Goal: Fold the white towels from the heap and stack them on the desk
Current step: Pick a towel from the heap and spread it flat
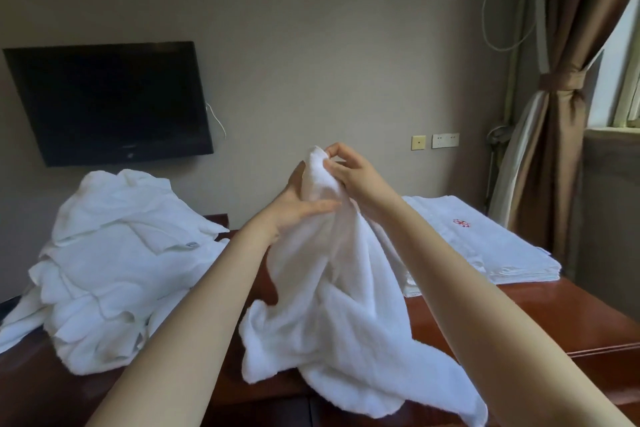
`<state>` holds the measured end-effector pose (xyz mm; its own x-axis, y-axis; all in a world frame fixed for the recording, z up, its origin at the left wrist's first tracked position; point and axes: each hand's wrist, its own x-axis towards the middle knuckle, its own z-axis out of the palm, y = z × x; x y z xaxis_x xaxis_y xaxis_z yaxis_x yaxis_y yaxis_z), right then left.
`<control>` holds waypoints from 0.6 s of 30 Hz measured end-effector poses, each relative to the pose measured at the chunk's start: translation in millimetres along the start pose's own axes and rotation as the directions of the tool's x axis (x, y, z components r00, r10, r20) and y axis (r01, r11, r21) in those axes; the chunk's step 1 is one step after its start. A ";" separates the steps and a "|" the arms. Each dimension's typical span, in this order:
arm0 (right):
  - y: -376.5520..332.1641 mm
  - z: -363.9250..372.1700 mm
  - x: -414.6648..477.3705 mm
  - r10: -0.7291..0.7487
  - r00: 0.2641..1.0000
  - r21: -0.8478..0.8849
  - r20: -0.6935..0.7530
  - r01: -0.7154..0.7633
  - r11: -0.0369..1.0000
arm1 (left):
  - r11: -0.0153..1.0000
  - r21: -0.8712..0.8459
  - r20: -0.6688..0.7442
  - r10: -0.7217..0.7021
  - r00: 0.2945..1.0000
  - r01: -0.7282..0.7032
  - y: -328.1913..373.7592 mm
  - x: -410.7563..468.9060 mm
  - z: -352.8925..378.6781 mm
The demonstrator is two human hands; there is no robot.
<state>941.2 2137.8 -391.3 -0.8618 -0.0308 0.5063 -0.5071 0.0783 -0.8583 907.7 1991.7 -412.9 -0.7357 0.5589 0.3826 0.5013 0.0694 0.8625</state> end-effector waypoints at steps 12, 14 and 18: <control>5.5 -24.1 -12.9 0.078 0.989 0.017 -0.126 -0.076 0.997 | 0.915 -0.402 -0.274 -0.075 0.959 -0.044 9.5 7.2 24.1; 18.0 -34.5 -20.9 0.136 0.990 0.007 -0.049 -0.136 0.991 | 0.941 -0.338 -0.420 -0.126 0.899 -0.027 1.3 9.9 25.9; 51.0 -47.2 -37.0 0.274 0.962 -0.488 -0.019 -0.248 0.837 | 0.981 -0.190 -0.666 -0.156 0.730 0.036 -16.3 18.5 17.4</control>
<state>947.9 2190.0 -449.9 -0.9673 0.0112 0.2535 -0.2041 0.5593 -0.8034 893.8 2015.3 -425.6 -0.9183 -0.1534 0.3650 0.3783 -0.0687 0.9231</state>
